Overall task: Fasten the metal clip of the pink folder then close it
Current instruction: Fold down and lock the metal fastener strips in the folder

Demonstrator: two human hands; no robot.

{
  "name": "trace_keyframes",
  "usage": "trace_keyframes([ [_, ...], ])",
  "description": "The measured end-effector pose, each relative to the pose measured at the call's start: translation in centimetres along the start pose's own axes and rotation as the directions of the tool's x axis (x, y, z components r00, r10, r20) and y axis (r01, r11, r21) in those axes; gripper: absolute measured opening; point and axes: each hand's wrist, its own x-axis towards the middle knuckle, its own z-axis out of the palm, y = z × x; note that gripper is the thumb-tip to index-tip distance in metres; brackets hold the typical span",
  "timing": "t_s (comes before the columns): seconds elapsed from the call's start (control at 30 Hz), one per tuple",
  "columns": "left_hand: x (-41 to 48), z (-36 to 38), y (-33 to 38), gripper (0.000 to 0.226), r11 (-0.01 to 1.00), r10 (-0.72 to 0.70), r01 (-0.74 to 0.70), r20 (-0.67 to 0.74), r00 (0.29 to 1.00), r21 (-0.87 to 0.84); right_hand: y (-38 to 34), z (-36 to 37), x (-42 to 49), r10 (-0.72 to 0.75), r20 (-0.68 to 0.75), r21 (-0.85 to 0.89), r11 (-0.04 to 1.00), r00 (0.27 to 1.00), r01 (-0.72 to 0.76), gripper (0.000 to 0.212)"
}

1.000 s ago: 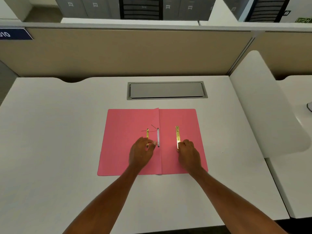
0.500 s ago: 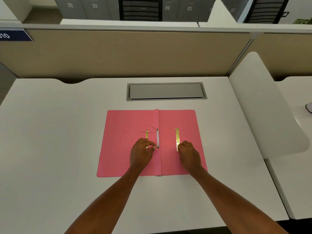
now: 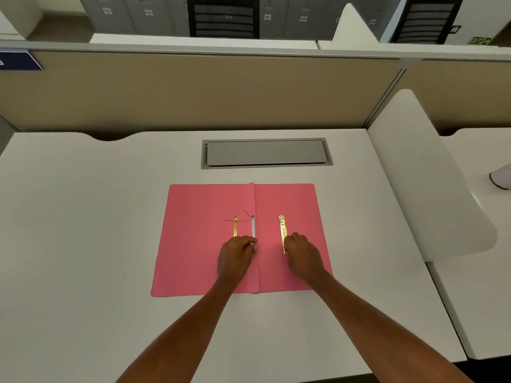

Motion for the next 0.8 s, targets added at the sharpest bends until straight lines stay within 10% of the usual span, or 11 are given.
trace_keyframes([
  [0.3, -0.5, 1.0, 0.3, 0.057, 0.964, -0.161, 0.149, -0.038, 0.986, -0.219, -0.3, 0.0, 0.1, 0.163, -0.001, 0.185, 0.970, 0.987, -0.160, 0.011],
  [0.8, -0.9, 1.2, 0.2, 0.017, 0.945, -0.209, 0.178, -0.085, 0.974, -0.275, -2.3, -0.1, 0.0, 0.307, -0.053, 0.157, 0.942, 0.950, -0.296, 0.023],
])
